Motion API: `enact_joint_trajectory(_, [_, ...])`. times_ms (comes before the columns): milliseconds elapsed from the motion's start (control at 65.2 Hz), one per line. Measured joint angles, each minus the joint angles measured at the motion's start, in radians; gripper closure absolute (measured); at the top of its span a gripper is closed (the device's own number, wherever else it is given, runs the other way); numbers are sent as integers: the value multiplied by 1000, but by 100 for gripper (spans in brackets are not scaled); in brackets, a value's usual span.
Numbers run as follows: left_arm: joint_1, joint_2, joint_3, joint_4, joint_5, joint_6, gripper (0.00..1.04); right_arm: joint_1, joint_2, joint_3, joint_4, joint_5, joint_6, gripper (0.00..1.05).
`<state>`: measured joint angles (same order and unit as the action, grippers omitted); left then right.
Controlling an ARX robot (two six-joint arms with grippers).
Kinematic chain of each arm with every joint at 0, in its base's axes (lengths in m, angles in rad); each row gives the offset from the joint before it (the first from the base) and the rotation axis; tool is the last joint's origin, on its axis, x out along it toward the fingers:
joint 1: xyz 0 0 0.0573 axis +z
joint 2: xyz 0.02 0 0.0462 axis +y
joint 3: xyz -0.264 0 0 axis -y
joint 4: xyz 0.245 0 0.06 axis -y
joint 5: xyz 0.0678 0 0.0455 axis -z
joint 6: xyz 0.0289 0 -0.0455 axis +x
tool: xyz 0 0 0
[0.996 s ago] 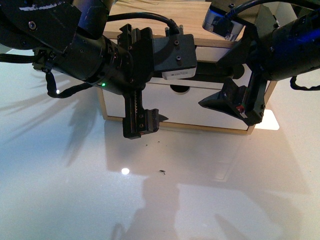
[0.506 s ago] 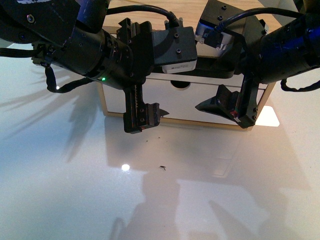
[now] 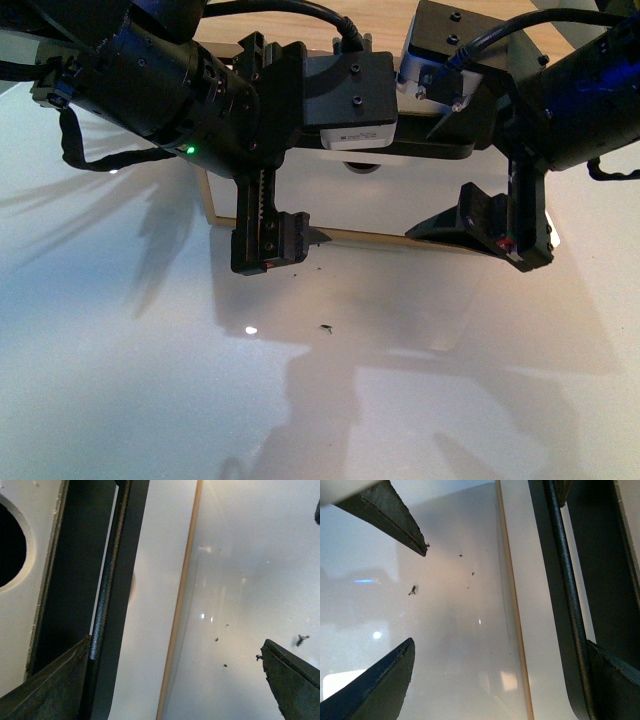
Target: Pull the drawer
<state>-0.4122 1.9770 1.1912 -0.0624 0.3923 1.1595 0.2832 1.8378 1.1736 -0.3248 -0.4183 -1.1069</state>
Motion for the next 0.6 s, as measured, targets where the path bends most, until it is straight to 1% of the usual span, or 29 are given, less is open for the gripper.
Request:
enact_joint_trajectory(215, [-10, -68, -85, -25, 13, 27, 7, 10, -60, -66, -38, -15, -39, 9])
enact_joint_trajectory(598, [-23, -238, -288, -48, 58, 64, 7, 63, -219, -246, -54, -39, -29, 9])
